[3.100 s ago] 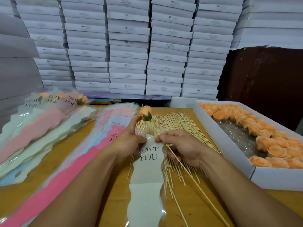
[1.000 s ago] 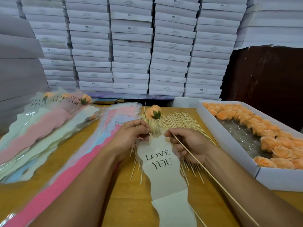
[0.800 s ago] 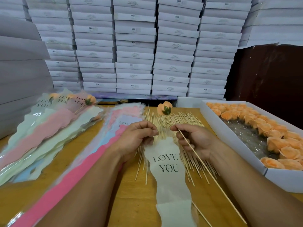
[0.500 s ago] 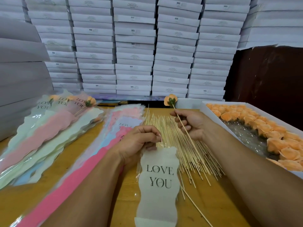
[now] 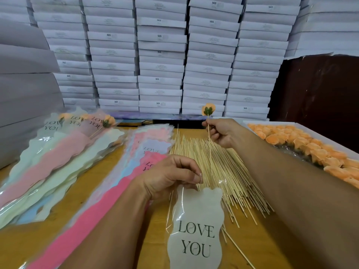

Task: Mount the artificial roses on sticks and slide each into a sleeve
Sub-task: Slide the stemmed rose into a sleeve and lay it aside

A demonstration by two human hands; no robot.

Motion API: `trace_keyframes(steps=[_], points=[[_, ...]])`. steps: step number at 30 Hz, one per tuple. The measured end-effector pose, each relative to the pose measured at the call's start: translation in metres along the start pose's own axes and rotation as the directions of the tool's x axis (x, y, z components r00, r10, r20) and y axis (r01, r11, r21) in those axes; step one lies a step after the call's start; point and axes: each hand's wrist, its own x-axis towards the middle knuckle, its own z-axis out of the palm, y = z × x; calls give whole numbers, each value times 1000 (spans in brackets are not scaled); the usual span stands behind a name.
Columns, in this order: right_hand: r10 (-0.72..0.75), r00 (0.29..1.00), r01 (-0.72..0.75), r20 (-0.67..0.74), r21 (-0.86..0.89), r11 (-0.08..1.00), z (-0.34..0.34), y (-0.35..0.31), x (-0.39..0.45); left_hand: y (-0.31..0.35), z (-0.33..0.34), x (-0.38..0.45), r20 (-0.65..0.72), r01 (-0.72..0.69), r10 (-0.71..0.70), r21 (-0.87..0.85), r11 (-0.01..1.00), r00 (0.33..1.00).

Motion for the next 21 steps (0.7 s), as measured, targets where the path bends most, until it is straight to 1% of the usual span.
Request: trace_keyframes(steps=[4, 12, 21], points=[[-11, 999, 10, -40, -6, 1000, 1, 1, 11, 0, 1, -1, -24, -7, 8, 8, 1000, 1000], [-1, 1000, 1, -19, -23, 1000, 11, 13, 14, 3, 3, -1, -7, -10, 10, 13, 1000, 1000], [-2, 1000, 3, 25, -51, 999, 15, 29, -5, -1, 0, 2, -93, -14, 10, -37, 999, 996]])
